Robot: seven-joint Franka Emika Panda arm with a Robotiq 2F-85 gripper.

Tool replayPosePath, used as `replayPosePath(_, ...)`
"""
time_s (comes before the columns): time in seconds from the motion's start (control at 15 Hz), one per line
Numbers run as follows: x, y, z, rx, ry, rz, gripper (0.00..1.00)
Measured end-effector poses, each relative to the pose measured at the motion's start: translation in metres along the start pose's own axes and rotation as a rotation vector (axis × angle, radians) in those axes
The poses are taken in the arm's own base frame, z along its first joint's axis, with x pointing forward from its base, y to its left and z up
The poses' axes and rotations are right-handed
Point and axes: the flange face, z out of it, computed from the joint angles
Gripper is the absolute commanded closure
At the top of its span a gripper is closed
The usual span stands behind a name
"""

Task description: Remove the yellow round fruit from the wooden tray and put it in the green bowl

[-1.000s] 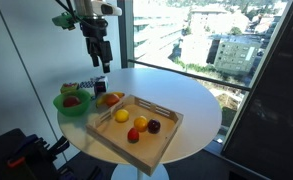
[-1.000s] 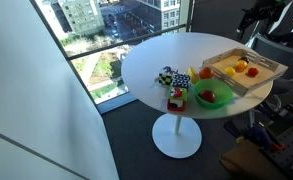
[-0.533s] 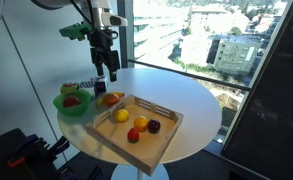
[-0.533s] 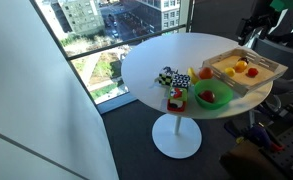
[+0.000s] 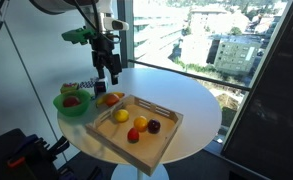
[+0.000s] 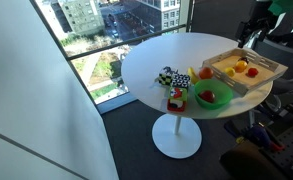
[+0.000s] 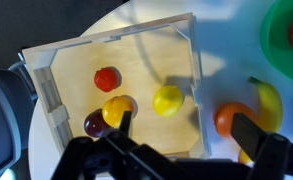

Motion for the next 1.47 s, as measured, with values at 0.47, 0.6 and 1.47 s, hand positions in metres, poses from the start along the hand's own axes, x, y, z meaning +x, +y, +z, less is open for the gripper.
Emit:
replayPosePath(0.47, 0.001, 0.0, 0.016, -0.004, -0.036, 0.009, 0.0)
replayPosePath(0.6, 0.002, 0.003, 0.03, -0.006, -0.064, 0.019, 0.0)
replayPosePath(1.47, 0.02, 0.038, 0.091, 0.008, -0.071, 0.136, 0.0)
